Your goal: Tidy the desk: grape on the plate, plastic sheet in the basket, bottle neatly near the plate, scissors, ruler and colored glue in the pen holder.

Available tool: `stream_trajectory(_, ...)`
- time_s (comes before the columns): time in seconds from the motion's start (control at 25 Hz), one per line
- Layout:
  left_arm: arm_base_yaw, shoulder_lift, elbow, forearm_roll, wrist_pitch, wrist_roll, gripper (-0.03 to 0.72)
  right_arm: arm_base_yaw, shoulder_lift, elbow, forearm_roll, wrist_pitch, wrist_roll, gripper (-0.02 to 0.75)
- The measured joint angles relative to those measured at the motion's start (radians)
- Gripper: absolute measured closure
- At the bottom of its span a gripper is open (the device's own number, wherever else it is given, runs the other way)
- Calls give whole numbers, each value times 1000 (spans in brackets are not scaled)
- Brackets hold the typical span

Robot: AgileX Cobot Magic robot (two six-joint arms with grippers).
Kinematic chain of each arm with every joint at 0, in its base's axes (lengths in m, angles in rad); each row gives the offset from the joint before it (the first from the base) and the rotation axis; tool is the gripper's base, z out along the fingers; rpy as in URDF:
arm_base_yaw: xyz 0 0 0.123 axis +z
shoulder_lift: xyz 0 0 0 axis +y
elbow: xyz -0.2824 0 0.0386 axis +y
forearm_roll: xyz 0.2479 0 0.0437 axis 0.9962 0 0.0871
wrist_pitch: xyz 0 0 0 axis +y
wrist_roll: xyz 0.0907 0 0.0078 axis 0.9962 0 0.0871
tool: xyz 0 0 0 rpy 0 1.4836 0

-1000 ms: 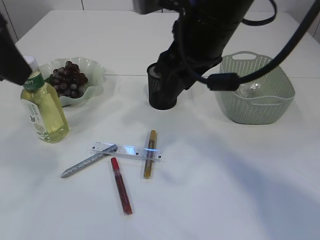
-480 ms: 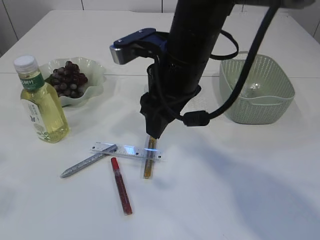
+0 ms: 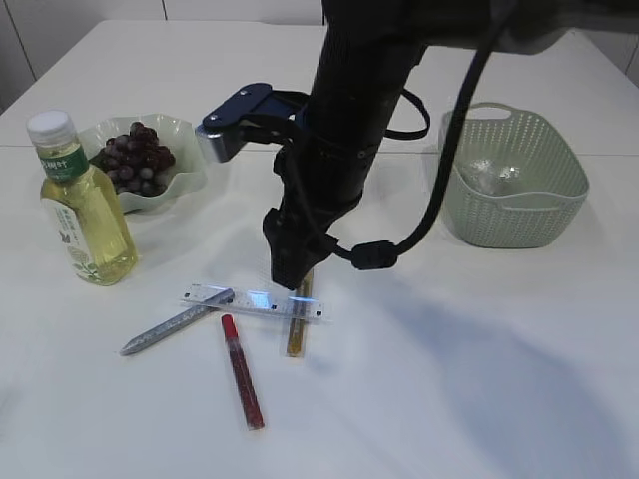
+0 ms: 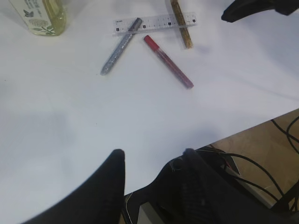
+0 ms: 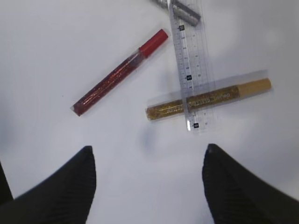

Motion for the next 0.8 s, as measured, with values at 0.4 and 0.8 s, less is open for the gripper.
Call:
stream_trajectory(0.4, 0, 0, 0, 0, 0, -15, 388, 0, 188, -204, 8, 18, -69, 183)
stream_trajectory(0.8, 0, 0, 0, 12, 2, -17, 388, 11, 302, -304, 25, 21, -123, 183)
